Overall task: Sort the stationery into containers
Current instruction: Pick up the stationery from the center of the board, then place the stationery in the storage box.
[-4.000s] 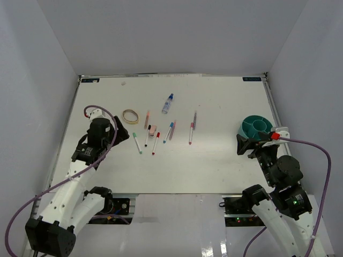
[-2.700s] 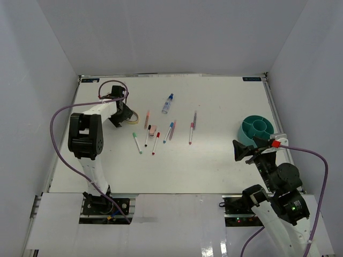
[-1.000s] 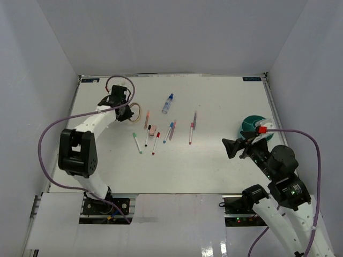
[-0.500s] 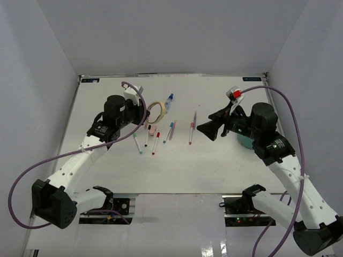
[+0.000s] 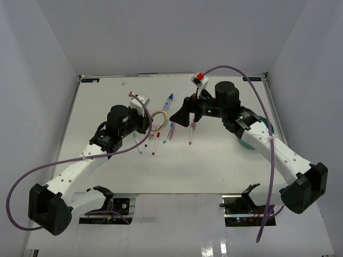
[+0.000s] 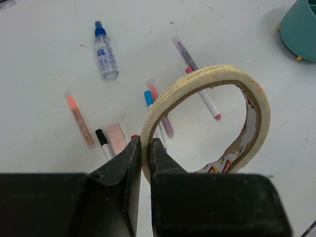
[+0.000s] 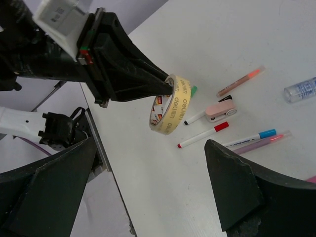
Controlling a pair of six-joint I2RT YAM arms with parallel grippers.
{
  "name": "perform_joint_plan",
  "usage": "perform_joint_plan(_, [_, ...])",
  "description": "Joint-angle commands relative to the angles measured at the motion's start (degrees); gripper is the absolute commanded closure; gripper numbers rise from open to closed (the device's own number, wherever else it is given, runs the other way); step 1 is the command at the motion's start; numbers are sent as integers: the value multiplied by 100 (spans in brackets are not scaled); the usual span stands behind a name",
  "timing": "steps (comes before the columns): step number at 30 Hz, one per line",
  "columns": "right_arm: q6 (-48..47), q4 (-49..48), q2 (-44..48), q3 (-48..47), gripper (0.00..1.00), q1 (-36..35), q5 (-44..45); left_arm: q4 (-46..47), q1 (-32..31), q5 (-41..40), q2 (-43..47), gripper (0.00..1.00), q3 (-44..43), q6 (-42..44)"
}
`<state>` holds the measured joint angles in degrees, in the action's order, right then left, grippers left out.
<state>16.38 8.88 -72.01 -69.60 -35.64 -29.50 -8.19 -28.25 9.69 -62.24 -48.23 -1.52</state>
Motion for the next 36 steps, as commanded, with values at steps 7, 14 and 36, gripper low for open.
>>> perform_joint_plan(7, [155, -168, -973, -809, 7, -321, 260, 361, -181, -205, 256, 93, 129, 319])
perform_joint_plan(14, [181, -80, -1359, -932, 17, -435, 462, 388, -277, -363, 230, 93, 147, 328])
perform_joint_plan(36, [190, -203, -1580, -871, 75, -523, 682, 397, -392, -319, 98, 85, 165, 328])
